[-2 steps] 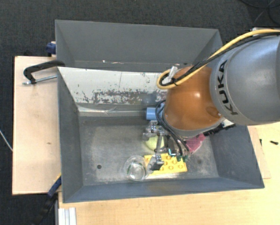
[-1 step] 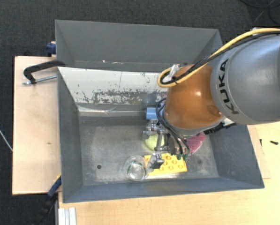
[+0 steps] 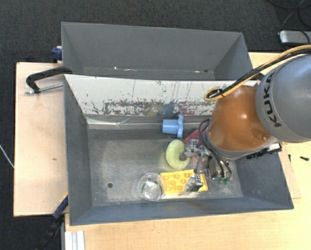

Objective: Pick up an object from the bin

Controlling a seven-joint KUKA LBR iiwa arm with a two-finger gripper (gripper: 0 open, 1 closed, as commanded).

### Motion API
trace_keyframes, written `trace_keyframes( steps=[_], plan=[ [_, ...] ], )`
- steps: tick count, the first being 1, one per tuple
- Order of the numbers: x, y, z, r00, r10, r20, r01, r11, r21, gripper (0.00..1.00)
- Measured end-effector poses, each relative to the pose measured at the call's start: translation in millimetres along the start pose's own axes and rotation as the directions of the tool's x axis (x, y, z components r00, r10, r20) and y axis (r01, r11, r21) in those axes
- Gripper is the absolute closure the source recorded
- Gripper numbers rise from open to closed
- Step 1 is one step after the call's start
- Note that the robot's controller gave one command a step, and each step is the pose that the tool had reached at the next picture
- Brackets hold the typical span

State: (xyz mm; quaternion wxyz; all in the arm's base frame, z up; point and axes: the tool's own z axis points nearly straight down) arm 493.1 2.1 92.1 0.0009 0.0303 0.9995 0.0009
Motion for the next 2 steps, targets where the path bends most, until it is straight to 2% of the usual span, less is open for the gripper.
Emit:
trace_keyframes(
  steps=[1,2],
  plan=[
    [-7.2,-23.3,13.8,0.985,-0.17,0.009,0.17,0.985,0.001,0.0],
    [-5.6,-10.9,15.6,0.975,-0.223,0.016,0.223,0.975,0.007,0.0]
  ],
)
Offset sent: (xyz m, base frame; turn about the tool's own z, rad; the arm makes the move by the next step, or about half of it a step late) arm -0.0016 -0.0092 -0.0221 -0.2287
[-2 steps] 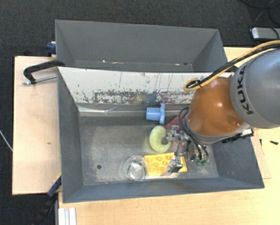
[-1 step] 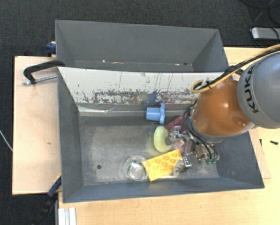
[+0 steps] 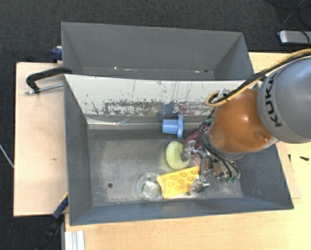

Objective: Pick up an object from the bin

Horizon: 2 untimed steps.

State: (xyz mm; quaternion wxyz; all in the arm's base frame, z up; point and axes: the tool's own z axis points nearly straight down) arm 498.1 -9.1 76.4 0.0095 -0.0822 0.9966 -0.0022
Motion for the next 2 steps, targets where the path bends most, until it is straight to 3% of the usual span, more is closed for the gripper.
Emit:
trace_keyframes(
  steps=[1,2],
  plan=[
    [-1.2,0.7,-0.1,0.969,-0.246,0.006,0.246,0.969,0.002,0.0],
    [1.7,-7.9,-1.5,0.952,-0.305,0.006,0.305,0.952,-0.003,1.0]
  ],
)
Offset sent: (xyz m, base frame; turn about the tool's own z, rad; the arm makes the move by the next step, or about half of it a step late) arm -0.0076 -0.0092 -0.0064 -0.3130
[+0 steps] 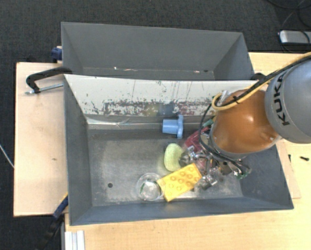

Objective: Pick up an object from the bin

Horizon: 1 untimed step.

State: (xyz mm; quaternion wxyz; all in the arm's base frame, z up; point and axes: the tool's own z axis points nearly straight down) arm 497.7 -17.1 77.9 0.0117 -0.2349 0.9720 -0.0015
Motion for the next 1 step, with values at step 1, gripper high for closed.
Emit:
trace_keyframes(
  steps=[1],
  plan=[
    [0.0,0.0,0.0,1.0,0.0,0.0,0.0,1.0,0.0,1.0]
  ],
)
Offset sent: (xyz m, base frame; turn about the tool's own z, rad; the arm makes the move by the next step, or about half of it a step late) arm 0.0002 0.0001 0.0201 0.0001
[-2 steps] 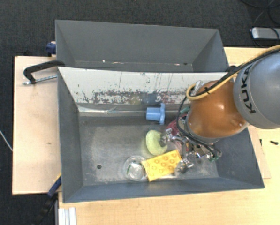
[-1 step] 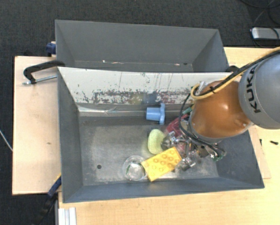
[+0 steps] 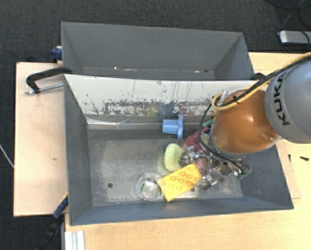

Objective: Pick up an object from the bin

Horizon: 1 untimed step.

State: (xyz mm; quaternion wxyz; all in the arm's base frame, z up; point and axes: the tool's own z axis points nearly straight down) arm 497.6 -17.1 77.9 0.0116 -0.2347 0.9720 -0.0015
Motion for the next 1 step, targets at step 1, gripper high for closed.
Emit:
trace_keyframes(
  steps=[1],
  plan=[
    [0.0,0.0,-2.6,1.0,0.0,-0.004,0.0,1.0,-0.001,1.0]
  ],
)
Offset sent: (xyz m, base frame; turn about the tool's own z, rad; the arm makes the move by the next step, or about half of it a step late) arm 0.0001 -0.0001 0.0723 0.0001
